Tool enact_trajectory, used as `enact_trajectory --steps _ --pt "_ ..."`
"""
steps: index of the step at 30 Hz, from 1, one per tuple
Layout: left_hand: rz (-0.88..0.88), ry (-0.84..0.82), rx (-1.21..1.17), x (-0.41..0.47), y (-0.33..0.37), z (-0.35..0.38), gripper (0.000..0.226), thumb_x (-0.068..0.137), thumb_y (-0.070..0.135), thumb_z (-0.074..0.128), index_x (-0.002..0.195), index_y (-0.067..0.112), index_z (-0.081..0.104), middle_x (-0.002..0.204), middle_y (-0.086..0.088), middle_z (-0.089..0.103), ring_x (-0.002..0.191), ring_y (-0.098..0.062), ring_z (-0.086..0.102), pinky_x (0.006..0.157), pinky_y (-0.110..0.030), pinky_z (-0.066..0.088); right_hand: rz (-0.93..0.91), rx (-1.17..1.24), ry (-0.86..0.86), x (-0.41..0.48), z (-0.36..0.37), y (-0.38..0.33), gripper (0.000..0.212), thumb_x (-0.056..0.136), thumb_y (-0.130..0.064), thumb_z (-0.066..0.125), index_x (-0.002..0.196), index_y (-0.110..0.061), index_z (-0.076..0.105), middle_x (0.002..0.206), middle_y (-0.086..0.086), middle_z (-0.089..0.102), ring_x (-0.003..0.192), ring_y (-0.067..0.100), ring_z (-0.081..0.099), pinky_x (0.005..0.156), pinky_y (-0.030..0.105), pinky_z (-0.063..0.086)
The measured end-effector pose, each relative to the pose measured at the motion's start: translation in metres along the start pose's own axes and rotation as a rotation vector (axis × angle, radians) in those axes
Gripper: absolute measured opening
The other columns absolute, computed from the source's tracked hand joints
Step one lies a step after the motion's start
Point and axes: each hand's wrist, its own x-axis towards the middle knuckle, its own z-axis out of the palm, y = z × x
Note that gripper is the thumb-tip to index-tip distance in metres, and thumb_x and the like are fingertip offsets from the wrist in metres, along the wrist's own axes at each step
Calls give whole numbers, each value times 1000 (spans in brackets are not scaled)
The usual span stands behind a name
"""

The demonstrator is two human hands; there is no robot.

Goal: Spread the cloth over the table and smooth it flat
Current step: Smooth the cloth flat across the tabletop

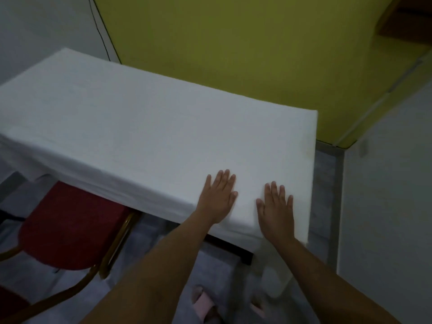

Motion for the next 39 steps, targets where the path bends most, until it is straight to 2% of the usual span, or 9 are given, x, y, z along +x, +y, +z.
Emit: enact_trajectory --steps 5,10,15,19,24,27,30,36,39 --pt "22 22 -7 -3 -29 1 58 102 44 9 153 18 2 161 -2 -3 148 -15 -6 117 -37 -11 -20 -6 -21 2 6 -15 59 101 -41 14 152 -11 9 160 8 6 147 25 0 119 46 -3" --pt "-72 72 -19 -15 -74 -6 74 89 52 -10 153 19 3 161 0 -2 148 -14 -7 116 -36 -13 -192 63 -20 5 8 -62 73 90 -48 -4 151 -12 13 160 6 7 147 25 -1 117 46 -6" --pt "-100 60 2 -2 -89 -15 66 95 51 -3 153 20 2 161 0 -3 147 -13 -9 116 -36 -13 -267 96 -48 48 7 -101 57 102 -41 17 152 -14 13 160 5 7 148 24 -1 118 46 -5" --pt "-41 22 21 16 -86 -13 63 98 49 2 153 19 2 161 -1 -3 148 -14 -8 116 -37 -12 -221 82 -35 63 10 -92 57 102 -41 19 152 -15 11 160 4 7 148 23 -1 119 46 -4" --pt "11 26 2 21 -93 -12 61 98 46 5 153 20 4 161 1 -1 148 -12 -6 118 -37 -9 -49 80 9 57 11 -79 56 101 -40 19 152 -16 12 160 3 8 148 22 0 118 43 -3" --pt "20 36 -10 19 -113 -15 68 93 49 -2 153 20 9 160 2 1 148 -13 -2 118 -36 -7 107 83 61 51 10 -66 57 101 -40 21 151 -14 16 160 4 12 147 23 4 118 43 1" --pt "27 61 -17 14 -147 -23 70 93 47 3 152 15 21 159 -4 15 148 -20 11 118 -41 2 298 60 96 32 11 -52 58 101 -42 18 152 -14 13 160 6 11 147 25 5 118 44 2" --pt "-139 119 -44 -14 -242 -35 66 95 42 9 152 10 20 159 -10 15 148 -25 12 118 -45 4 584 108 167 -21 20 -48 58 101 -37 29 149 -6 21 157 13 18 146 32 12 118 47 7" --pt "-249 165 -74 -36 -275 -38 60 101 39 14 152 9 19 159 -12 15 148 -25 10 118 -45 2 707 176 208 -45 26 -62 61 100 -37 31 149 -1 18 157 16 15 146 33 9 118 46 4"
